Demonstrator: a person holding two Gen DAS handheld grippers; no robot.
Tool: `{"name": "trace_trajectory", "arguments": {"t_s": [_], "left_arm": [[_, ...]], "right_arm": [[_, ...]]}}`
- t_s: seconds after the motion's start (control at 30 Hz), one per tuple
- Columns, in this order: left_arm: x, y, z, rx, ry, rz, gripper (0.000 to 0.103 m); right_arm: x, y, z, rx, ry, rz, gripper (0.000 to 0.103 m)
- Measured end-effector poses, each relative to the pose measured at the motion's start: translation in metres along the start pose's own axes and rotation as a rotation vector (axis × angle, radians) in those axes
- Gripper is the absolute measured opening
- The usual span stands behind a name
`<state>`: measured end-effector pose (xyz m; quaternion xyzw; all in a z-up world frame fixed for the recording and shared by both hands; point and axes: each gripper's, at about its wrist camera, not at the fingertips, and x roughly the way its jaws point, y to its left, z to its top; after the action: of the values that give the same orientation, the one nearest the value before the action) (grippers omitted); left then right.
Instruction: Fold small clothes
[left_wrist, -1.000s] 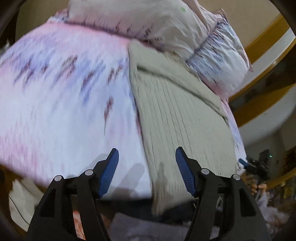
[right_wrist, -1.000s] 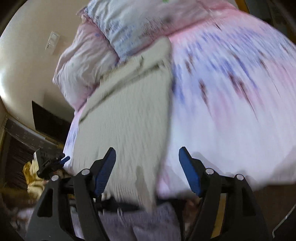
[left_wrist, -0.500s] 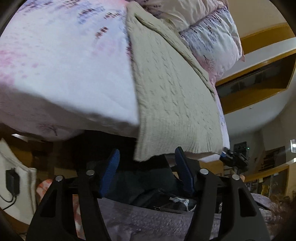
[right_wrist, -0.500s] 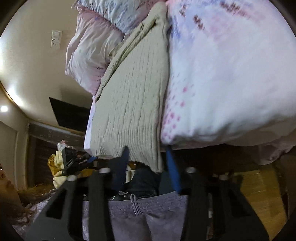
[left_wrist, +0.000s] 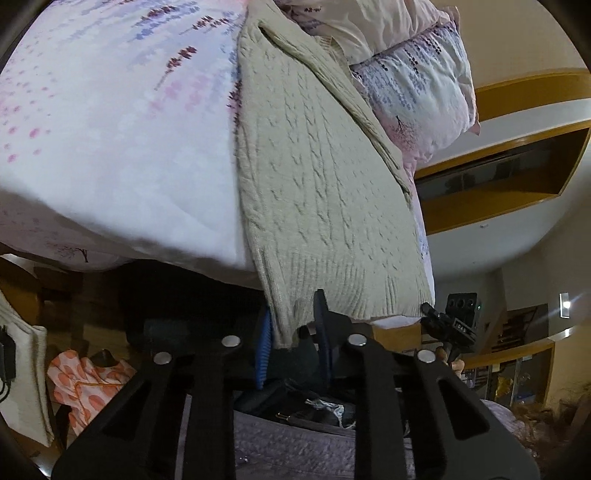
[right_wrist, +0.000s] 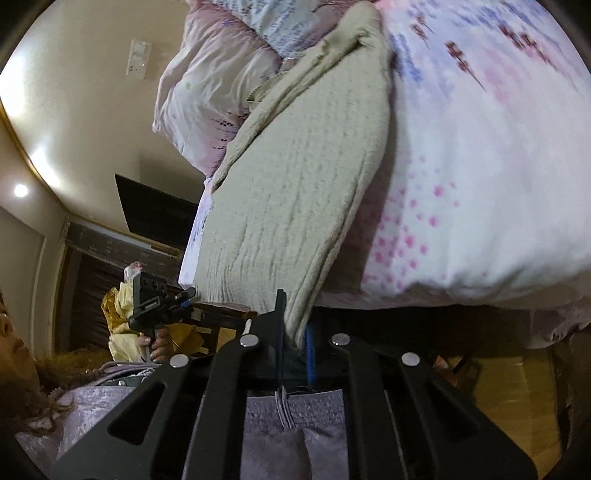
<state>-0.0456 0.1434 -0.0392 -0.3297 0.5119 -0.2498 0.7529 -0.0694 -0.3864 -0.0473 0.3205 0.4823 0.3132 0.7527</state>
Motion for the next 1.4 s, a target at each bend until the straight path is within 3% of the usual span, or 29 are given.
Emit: {"name": "trace_trajectory", "arguments": {"t_s": [0.1,0.2,0.37,0.5,0.73,0.87,1.03,1.4], "left_arm": [[0.003,-0.004,0.004,0.010,0.016,0.010,0.009],[0.002,-0.012,0.007,0.029,0.018,0.022,0.007],[-0.013,-0.032,0.019,0.100,-0.036,0.023,0.007],[-0.021,-0.037,0.037,0.113,-0.088,0.029,0.007],[-0.023,-0.044,0.086,0.142,-0.190,0.064,0.006],[-0.024,-0.042,0.117,0.114,-0.269,0.080,0.006],[-0.021,-0.049,0.155,0.112,-0.347,0.101,0.006],[-0.004,-0.064,0.232,0.114,-0.417,0.137,0.006]], "right_arm": [[-0.001,0.011,0.004,-0.047,-0.008,-0.025,0.008],[-0.005,0.022,0.009,-0.090,-0.017,-0.039,0.008],[-0.014,0.037,0.014,-0.153,-0.058,-0.070,0.008],[-0.023,0.047,0.022,-0.190,-0.146,-0.068,0.007],[-0.029,0.070,0.051,-0.274,-0.340,-0.162,0.007],[-0.021,0.086,0.077,-0.367,-0.452,-0.291,0.007],[-0.006,0.099,0.113,-0.455,-0.572,-0.378,0.007],[0.020,0.101,0.175,-0.457,-0.674,-0.453,0.007]]}}
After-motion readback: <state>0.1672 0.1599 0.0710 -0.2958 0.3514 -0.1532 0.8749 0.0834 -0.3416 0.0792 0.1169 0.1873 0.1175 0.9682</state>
